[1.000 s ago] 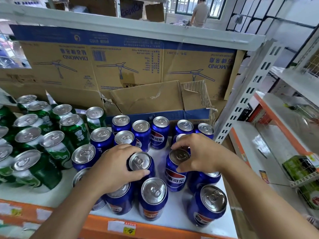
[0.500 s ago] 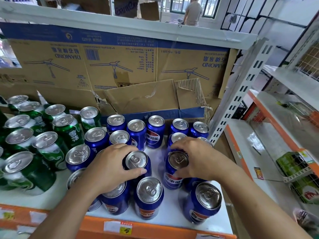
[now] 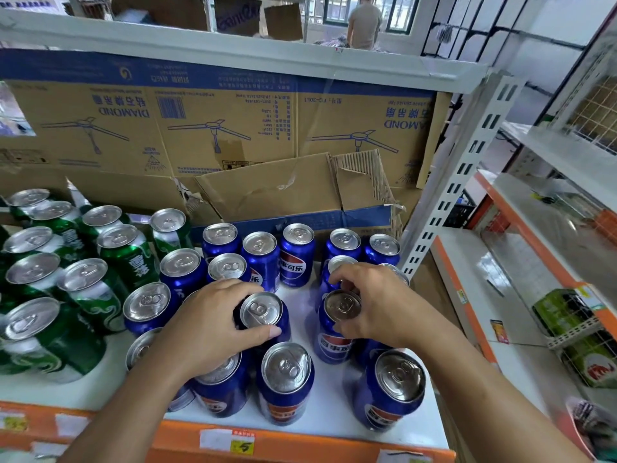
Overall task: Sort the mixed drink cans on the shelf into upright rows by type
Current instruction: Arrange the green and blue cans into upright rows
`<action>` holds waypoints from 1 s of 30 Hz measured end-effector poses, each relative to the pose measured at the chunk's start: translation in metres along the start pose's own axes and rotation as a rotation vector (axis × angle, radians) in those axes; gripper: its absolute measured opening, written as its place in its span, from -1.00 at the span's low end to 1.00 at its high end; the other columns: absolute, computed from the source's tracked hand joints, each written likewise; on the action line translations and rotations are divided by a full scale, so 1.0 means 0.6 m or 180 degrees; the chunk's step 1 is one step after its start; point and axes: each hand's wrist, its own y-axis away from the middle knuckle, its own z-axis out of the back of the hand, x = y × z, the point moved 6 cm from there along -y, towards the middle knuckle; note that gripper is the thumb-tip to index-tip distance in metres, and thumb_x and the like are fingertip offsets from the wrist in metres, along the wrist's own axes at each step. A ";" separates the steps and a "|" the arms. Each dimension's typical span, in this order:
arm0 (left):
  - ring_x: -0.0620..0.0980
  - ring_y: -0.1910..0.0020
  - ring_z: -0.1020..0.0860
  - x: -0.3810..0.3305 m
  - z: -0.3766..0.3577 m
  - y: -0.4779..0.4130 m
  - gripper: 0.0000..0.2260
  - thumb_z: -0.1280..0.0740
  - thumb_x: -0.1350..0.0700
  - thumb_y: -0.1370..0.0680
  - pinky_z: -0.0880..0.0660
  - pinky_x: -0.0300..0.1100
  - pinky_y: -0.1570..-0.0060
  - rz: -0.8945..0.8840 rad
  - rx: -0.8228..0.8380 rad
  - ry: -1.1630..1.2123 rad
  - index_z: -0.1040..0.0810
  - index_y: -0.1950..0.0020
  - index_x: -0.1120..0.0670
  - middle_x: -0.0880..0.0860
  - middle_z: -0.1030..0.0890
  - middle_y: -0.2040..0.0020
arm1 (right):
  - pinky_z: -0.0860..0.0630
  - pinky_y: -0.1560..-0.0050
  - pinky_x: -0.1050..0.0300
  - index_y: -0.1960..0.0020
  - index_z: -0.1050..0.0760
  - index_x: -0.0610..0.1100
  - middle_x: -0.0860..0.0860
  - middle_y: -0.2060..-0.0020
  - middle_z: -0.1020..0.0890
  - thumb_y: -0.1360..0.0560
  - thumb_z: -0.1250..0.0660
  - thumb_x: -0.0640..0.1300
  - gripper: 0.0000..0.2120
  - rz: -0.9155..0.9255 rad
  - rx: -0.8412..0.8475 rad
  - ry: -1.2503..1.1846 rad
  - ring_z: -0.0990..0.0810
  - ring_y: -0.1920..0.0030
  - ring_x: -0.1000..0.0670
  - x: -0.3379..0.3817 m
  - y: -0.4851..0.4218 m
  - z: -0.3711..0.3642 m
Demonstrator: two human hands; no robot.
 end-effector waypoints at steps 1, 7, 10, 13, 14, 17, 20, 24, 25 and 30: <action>-0.27 -0.05 -0.34 0.000 0.000 0.000 -0.46 -0.41 -0.29 -0.36 -0.26 -0.34 0.07 -0.0003 0.0004 -0.0008 -0.46 -0.29 -0.16 -0.22 -0.47 -0.21 | -0.33 0.15 0.41 -0.25 -0.46 0.03 0.13 -0.09 -0.49 -0.30 -0.56 -0.10 -0.44 0.0011 0.0010 0.0007 -0.43 0.00 0.12 0.000 0.000 -0.001; -0.21 -0.19 -0.38 -0.001 -0.003 -0.001 -0.41 -0.41 -0.30 -0.36 -0.26 -0.29 -0.04 0.0011 0.0058 -0.0081 -0.43 -0.35 -0.16 -0.19 -0.46 -0.31 | -0.43 -0.09 0.23 -0.29 -0.47 0.00 0.07 -0.22 -0.47 -0.34 -0.53 -0.03 -0.45 0.0139 -0.0036 0.0249 -0.44 -0.18 0.04 0.015 0.006 0.001; -0.13 -0.36 -0.34 0.001 -0.006 -0.003 -0.31 -0.34 -0.40 -0.34 -0.29 -0.20 -0.22 -0.0008 0.0164 -0.0166 -0.39 -0.41 -0.16 -0.16 -0.42 -0.38 | -0.46 -0.06 0.18 -0.24 -0.53 -0.03 0.06 -0.13 -0.51 -0.37 -0.50 0.03 -0.53 0.0388 0.0033 0.0207 -0.45 -0.13 0.05 0.049 0.016 -0.008; -0.11 -0.41 -0.28 -0.002 -0.013 -0.004 -0.14 -0.14 -0.57 -0.22 -0.20 -0.15 -0.37 -0.0133 0.0521 -0.0404 -0.30 -0.45 -0.20 -0.19 -0.38 -0.41 | -0.54 0.07 0.00 -0.07 -0.57 -0.05 0.03 0.06 -0.59 -0.33 -0.51 0.09 -0.62 0.0582 0.0603 0.0122 -0.53 0.09 0.03 0.087 0.025 -0.046; -0.12 -0.41 -0.26 -0.005 -0.014 -0.004 -0.20 -0.17 -0.51 -0.28 -0.16 -0.17 -0.38 -0.0175 0.0587 -0.0476 -0.27 -0.46 -0.21 -0.19 -0.36 -0.42 | -0.54 0.12 -0.03 -0.02 -0.56 -0.06 0.01 0.12 -0.60 -0.31 -0.53 0.12 -0.60 0.0585 0.0737 0.0143 -0.54 0.14 0.00 0.095 0.026 -0.059; -0.14 -0.39 -0.25 -0.017 -0.011 -0.008 -0.41 -0.32 -0.21 -0.49 -0.08 -0.22 -0.37 -0.0289 0.0482 -0.0495 -0.24 -0.48 -0.17 -0.16 -0.35 -0.43 | -0.53 0.19 0.01 0.06 -0.52 -0.06 -0.01 0.14 -0.60 -0.24 -0.55 0.18 -0.57 0.0612 0.0672 0.0303 -0.54 0.17 -0.04 0.109 0.025 -0.075; -0.10 -0.36 -0.29 -0.014 -0.016 -0.008 -0.45 -0.34 -0.17 -0.49 -0.16 -0.21 -0.29 -0.0245 0.0372 -0.0491 -0.29 -0.45 -0.15 -0.13 -0.40 -0.39 | -0.41 0.33 0.12 0.21 -0.45 -0.04 0.01 0.25 -0.54 -0.26 -0.54 0.12 -0.66 0.0642 0.0519 0.0358 -0.49 0.26 -0.02 0.112 0.028 -0.070; -0.06 -0.28 -0.36 -0.004 -0.017 -0.004 -0.43 -0.35 -0.30 -0.39 -0.21 -0.22 -0.04 -0.0187 0.0175 -0.0322 -0.41 -0.34 -0.13 -0.13 -0.50 -0.26 | -0.48 0.32 0.01 0.26 -0.49 -0.12 -0.02 0.30 -0.52 -0.23 -0.53 0.12 -0.64 0.0506 0.0363 0.0379 -0.49 0.30 -0.03 0.100 0.032 -0.054; -0.05 -0.27 -0.37 -0.001 -0.017 -0.004 -0.41 -0.35 -0.33 -0.37 -0.22 -0.20 -0.03 -0.0171 0.0152 -0.0283 -0.42 -0.33 -0.13 -0.13 -0.51 -0.25 | -0.51 0.27 -0.05 0.24 -0.52 -0.13 -0.04 0.29 -0.54 -0.22 -0.52 0.15 -0.62 0.0438 0.0345 0.0392 -0.50 0.28 -0.04 0.093 0.033 -0.050; -0.03 -0.29 -0.37 0.010 -0.022 -0.005 -0.40 -0.38 -0.33 -0.37 -0.35 -0.06 -0.22 -0.0089 0.0129 -0.0127 -0.40 -0.35 -0.16 -0.14 -0.49 -0.27 | -0.54 0.30 -0.08 0.20 -0.55 -0.13 -0.03 0.27 -0.56 -0.21 -0.52 0.17 -0.59 0.0130 0.0344 0.0354 -0.52 0.30 -0.02 0.070 0.051 -0.034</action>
